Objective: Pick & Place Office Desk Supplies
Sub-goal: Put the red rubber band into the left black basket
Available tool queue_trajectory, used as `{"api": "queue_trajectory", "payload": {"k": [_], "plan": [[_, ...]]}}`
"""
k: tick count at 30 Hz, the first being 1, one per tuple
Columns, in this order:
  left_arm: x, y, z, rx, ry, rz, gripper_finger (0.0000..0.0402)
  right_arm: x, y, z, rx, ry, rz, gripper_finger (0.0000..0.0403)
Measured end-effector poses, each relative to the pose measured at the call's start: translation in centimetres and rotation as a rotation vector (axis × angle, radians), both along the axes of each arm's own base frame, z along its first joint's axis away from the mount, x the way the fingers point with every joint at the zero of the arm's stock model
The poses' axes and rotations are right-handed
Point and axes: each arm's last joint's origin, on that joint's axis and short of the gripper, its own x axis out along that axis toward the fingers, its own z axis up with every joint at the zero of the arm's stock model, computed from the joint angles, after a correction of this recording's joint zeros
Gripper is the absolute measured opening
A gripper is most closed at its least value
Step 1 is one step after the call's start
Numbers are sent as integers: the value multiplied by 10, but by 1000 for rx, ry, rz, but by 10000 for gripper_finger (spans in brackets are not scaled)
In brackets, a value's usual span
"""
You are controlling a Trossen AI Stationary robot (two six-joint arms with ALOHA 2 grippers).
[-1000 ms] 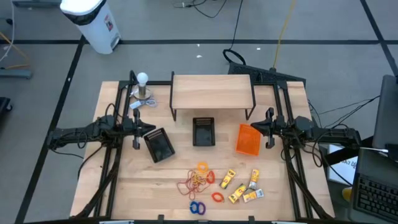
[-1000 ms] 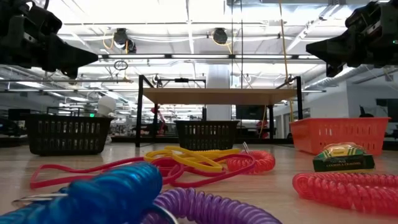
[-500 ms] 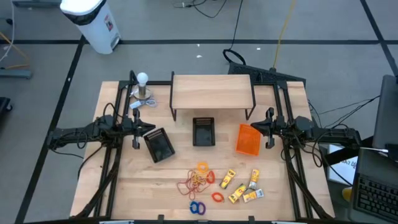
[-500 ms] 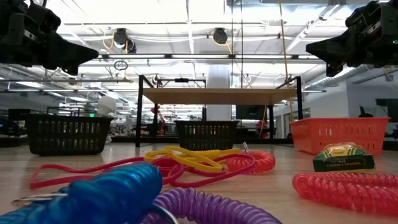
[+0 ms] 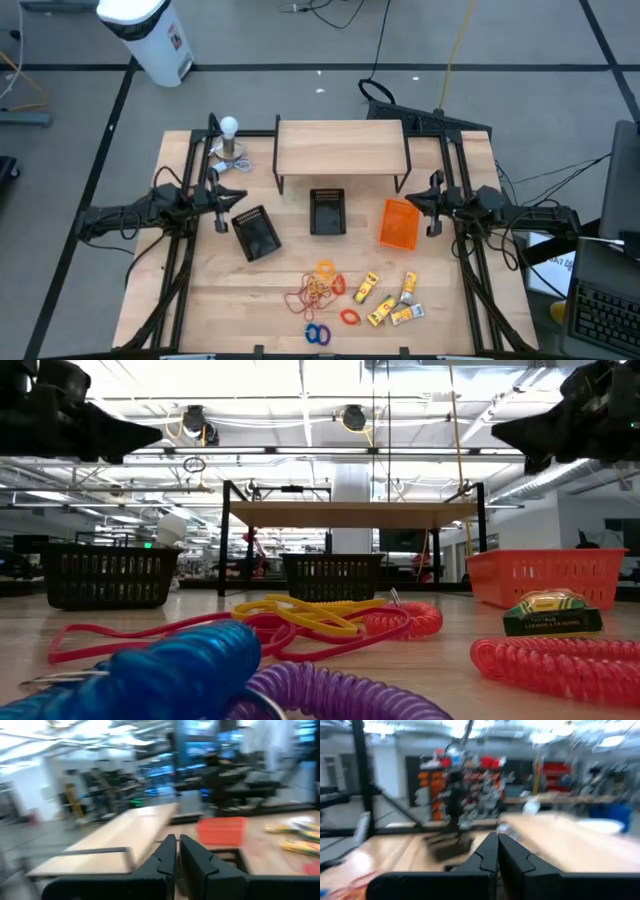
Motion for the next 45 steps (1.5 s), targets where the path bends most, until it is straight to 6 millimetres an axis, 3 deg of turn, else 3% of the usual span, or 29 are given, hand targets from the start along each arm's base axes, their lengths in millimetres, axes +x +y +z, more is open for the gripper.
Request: {"api": "queue_trajectory", "payload": {"k": [10,24,31,38,45], "plan": [[-2,8,4,-102,-74,114,26,-4,0,14,-261,-104,-96,0],[12,21,-11,-146,95,227,26,-2,0,12,-153,-103,-59,0],[19,21,-10,-160,114,157,26,9,-2,3,-8,-3,-52,0],[29,13,20,-216,194,-31,26,16,-3,-2,16,44,-76,0],[41,0,68,-223,307,7,4,18,-3,0,11,29,-75,0]]}}
